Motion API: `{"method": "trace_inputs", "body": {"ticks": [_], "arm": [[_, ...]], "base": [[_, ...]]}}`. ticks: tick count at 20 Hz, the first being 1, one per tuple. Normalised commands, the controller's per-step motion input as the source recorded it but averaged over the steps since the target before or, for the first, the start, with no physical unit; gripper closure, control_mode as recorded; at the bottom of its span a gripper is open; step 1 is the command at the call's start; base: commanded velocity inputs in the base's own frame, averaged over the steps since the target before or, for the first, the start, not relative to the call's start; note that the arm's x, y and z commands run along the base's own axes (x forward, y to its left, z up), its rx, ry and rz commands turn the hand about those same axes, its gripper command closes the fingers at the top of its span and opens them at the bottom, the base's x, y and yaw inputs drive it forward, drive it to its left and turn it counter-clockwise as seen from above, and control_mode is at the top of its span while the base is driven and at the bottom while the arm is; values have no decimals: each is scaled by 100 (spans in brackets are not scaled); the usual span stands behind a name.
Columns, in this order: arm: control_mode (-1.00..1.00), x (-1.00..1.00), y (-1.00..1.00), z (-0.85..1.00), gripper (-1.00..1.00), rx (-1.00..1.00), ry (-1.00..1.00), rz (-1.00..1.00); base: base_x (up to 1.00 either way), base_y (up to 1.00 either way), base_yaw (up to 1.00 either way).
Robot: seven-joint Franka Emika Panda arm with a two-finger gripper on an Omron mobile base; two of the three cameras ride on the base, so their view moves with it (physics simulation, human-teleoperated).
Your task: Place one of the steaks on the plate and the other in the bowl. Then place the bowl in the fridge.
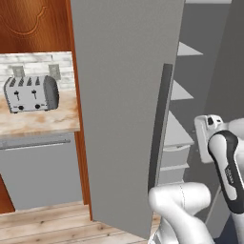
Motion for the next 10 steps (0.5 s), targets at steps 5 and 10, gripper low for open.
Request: {"method": "trace_inputs", "body": {"ticks": [5, 10], "arm": [[-100, 78, -17, -12, -100, 1, 6, 2], [-100, 73, 0, -17, -100, 0, 0, 11]], "base": [[0, 0, 0], [0, 0, 0]]}}
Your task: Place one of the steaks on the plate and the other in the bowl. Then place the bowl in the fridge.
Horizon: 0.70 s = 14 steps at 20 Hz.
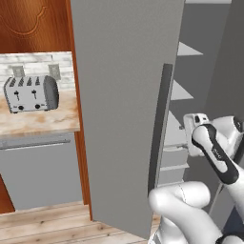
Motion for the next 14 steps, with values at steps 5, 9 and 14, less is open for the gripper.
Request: {"method": "trace_inputs", "body": {"ticks": [5, 9, 14], "arm": [[-100, 52, 0, -20, -100, 0, 0, 17], [-100, 48, 0, -13, -100, 1, 0, 20], [-100, 27, 7, -15, -100, 0, 0, 21]], "base": [[0, 0, 0], [0, 0, 0], [0, 0, 0]]}}
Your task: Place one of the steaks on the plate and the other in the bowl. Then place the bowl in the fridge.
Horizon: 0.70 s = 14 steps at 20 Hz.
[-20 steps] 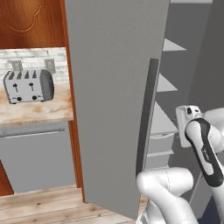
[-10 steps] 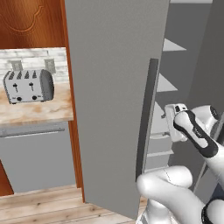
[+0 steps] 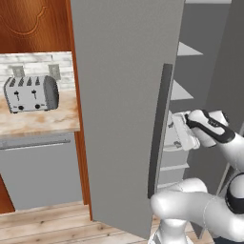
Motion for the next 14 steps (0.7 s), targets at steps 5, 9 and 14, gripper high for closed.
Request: {"method": "trace_inputs", "body": {"ticks": [5, 9, 14], "arm": [[-100, 1, 21, -15, -100, 1, -1, 5], [-100, 4, 30, -8, -100, 0, 0, 0], [-100, 13, 18, -6, -100, 0, 0, 0]], "base": [[0, 0, 0], [0, 0, 0], [0, 0, 0]]}}
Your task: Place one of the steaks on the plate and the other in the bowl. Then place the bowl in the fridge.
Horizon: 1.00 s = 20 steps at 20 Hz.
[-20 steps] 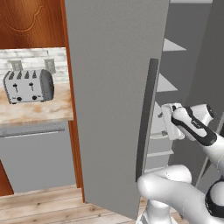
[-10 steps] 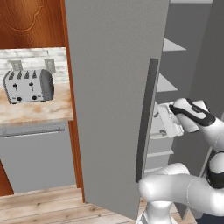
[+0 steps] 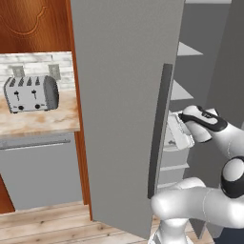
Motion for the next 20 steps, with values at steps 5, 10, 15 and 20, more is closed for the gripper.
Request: {"method": "trace_inputs", "body": {"ticks": [5, 10, 15, 20], "arm": [[-100, -5, 20, -15, -100, 0, 0, 0], [-100, -43, 28, -2, -100, 0, 0, 0], [-100, -80, 33, 1, -100, 0, 0, 0], [-100, -100, 78, 10, -100, -2, 0, 1]], "base": [[0, 0, 0], [0, 0, 0], [0, 0, 0], [0, 0, 0]]}}
